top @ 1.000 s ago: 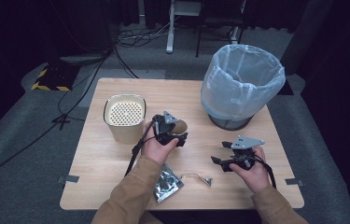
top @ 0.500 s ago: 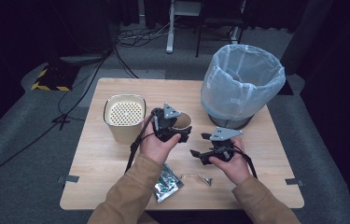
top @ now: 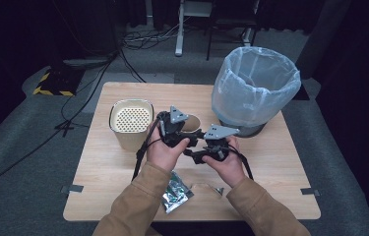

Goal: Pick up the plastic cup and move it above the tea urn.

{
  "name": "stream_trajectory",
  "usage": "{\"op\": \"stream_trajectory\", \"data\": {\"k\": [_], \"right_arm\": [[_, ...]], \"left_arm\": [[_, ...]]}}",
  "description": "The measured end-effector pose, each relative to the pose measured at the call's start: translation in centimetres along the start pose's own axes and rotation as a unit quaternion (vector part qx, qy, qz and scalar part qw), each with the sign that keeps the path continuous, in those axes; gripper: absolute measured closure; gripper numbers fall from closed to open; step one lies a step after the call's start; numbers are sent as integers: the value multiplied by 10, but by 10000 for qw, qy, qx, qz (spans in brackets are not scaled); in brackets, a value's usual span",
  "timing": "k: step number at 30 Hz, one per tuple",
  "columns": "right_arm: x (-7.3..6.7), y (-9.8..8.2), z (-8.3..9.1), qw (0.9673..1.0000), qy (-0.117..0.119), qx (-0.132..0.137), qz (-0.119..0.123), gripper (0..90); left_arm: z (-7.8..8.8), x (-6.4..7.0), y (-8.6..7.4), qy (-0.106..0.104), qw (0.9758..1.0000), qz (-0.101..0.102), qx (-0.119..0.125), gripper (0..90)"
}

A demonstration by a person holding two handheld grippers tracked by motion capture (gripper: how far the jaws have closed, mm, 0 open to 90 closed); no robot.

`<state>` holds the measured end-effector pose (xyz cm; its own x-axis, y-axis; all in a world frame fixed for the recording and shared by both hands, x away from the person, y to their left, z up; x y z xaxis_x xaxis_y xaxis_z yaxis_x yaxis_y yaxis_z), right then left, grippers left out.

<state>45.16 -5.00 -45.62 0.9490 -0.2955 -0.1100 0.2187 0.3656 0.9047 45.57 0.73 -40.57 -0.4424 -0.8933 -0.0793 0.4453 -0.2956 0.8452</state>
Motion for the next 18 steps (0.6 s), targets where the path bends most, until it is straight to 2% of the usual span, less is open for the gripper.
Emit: {"op": "stream_trajectory", "data": {"k": [1, 4, 7, 9, 13, 15, 18], "right_arm": [[0, 1, 0, 10000, 2, 18, 19, 336], [1, 4, -1, 10000, 19, 6, 2, 345], [1, 5, -1, 9997, -32, -57, 221, 350], [1, 7, -1, 9995, -56, -61, 316, 354], [-3, 10, -4, 9988, 0, -109, 481, 357], [-5, 13, -7, 9984, 39, -90, 553, 358], [-6, 16, -9, 9979, 77, -105, 635, 364]], "left_arm": [[-1, 0, -1, -26, 10000, -5, 62, 220], [0, -2, -3, 3, 9999, 32, 137, 221], [3, -6, -4, -6, 9998, 70, 161, 220], [6, -9, -6, -75, 9997, 144, 175, 220], [13, -16, -9, -83, 9992, 318, 218, 214], [15, -20, -9, -130, 9985, 488, 217, 211], [18, -24, -9, -127, 9980, 569, 231, 200]]}}
Point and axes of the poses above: each handheld gripper's, and its own axes: z roughly backward along the jaws, y roughly out of its top, x roughly to its right, the point moved 9 cm from there along -z, roughly forward along the jaws, and after that the axes turned 14 degrees about y, right-handed, at the moved point
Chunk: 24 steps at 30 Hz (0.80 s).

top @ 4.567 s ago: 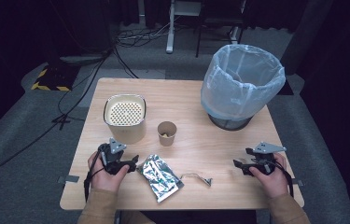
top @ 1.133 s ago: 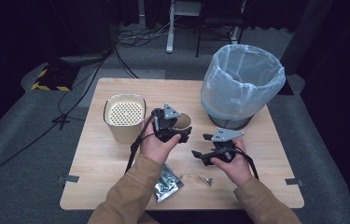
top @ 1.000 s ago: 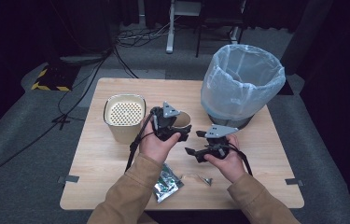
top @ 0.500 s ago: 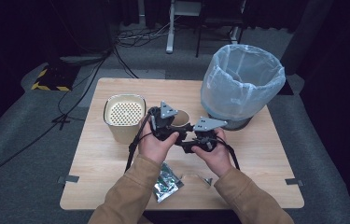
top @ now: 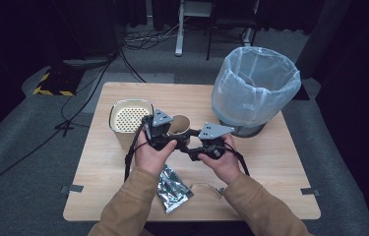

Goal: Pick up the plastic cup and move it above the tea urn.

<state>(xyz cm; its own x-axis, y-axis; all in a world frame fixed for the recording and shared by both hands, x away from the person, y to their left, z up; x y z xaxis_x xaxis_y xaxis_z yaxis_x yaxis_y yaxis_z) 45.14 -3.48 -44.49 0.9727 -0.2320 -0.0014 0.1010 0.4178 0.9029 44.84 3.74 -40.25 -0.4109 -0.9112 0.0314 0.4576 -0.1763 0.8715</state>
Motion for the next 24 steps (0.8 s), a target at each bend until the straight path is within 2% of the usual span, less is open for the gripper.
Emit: {"op": "stream_trajectory", "data": {"k": [5, 6, 7, 8, 11, 12, 13, 19, 20, 21, 22, 23, 24], "right_arm": [[2, 6, 0, 10000, 1, -17, 58, 374], [3, 7, 0, 10000, 3, -2, 44, 375], [5, 6, 2, 10000, -61, -61, 36, 376], [7, 6, 2, 9999, -103, -74, 38, 376], [15, 5, 6, 9998, -167, -76, -88, 376], [17, 5, 7, 9998, -185, -89, -87, 376], [20, 6, 8, 9997, -224, -112, -66, 375], [33, 20, 14, 9993, -354, -139, 42, 376], [34, 23, 14, 9992, -366, -159, 29, 376], [36, 26, 13, 9992, -359, -153, 33, 376], [37, 28, 12, 9992, -356, -173, 36, 376], [39, 30, 11, 9991, -363, -205, 63, 376], [41, 33, 10, 9991, -358, -222, 64, 376]], "left_arm": [[7, -2, 5, 252, 9995, -106, 184, 179], [10, -4, 7, 330, 9990, -162, 260, 173], [14, -7, 7, 397, 9984, -304, 268, 171], [17, -9, 10, 507, 9975, -283, 390, 175], [26, -17, 8, 667, 9960, -429, 419, 181], [28, -19, 5, 702, 9959, -404, 411, 182], [31, -25, 0, 754, 9951, -516, 369, 182], [45, -46, -27, 852, 9953, -248, 380, 196], [48, -50, -33, 912, 9949, -209, 385, 197], [52, -55, -40, 972, 9944, -266, 325, 199], [55, -58, -46, 1040, 9938, -227, 322, 200], [58, -63, -53, 1108, 9930, -295, 281, 201], [61, -66, -60, 1148, 9927, -273, 249, 204]]}}
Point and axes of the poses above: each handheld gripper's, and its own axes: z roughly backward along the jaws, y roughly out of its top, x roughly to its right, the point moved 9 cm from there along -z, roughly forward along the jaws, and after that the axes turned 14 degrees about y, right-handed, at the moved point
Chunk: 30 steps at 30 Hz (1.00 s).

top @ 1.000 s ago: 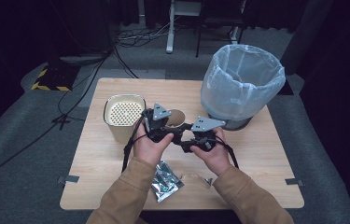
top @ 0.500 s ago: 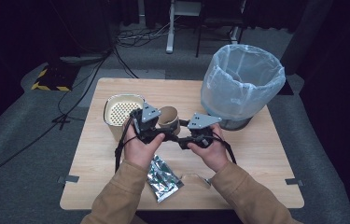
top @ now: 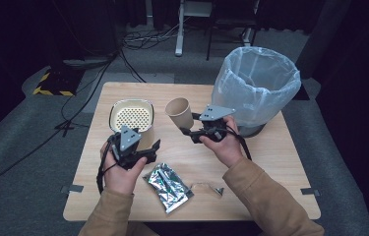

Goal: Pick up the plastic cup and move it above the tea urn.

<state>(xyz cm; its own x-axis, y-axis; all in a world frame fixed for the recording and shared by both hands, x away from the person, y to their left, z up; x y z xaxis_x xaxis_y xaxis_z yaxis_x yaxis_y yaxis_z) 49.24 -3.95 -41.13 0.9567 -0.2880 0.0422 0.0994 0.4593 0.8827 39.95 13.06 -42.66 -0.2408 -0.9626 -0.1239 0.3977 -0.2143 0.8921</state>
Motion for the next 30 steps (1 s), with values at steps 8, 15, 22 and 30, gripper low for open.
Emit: {"op": "stream_trajectory", "data": {"k": [8, 15, 22, 30], "right_arm": [[13, 14, -20, 9996, 103, -250, 40, 376], [28, 24, -41, 9986, 76, -504, 156, 376], [38, 34, -49, 9967, -70, -759, 275, 377], [44, 35, -64, 9910, -233, -1216, 501, 375]], "left_arm": [[15, -34, -56, 343, 9985, 270, -338, 211], [21, -59, -92, 622, 9955, 477, -525, 215], [7, -69, -105, 637, 9947, 602, -536, 218], [3, -73, -103, 645, 9947, 642, -475, 220]]}}
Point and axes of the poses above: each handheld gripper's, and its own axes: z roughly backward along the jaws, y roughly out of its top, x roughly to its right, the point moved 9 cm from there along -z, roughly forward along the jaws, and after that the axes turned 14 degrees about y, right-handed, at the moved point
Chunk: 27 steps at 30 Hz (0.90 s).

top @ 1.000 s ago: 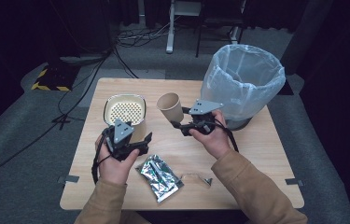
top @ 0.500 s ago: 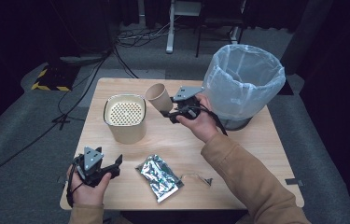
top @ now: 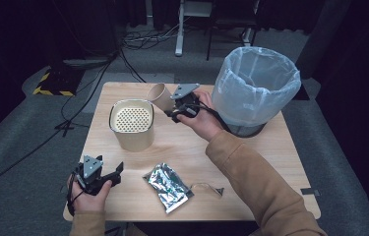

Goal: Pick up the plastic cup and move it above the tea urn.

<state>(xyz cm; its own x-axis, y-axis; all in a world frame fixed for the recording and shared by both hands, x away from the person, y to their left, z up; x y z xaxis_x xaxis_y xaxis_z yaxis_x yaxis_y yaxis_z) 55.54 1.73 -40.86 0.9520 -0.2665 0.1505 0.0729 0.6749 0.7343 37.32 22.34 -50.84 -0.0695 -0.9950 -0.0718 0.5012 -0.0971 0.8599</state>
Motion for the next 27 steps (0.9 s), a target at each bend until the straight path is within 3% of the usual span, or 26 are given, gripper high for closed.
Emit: {"op": "stream_trajectory", "data": {"k": [5, 11, 23, 27], "right_arm": [[-3, 9, -5, 9996, -6, -124, 237, 370], [-9, 15, -11, 9990, 142, -233, 352, 373], [-21, 42, -13, 9982, 386, 164, 436, 375], [-21, 50, -10, 9977, 479, 362, 306, 375]], "left_arm": [[2, -2, -5, -3, 10000, 48, -34, 220], [11, -10, -11, 130, 9999, 110, -32, 220], [15, -13, -15, 127, 9998, 148, -58, 221], [12, -10, -14, 78, 9999, 131, -57, 221]]}}
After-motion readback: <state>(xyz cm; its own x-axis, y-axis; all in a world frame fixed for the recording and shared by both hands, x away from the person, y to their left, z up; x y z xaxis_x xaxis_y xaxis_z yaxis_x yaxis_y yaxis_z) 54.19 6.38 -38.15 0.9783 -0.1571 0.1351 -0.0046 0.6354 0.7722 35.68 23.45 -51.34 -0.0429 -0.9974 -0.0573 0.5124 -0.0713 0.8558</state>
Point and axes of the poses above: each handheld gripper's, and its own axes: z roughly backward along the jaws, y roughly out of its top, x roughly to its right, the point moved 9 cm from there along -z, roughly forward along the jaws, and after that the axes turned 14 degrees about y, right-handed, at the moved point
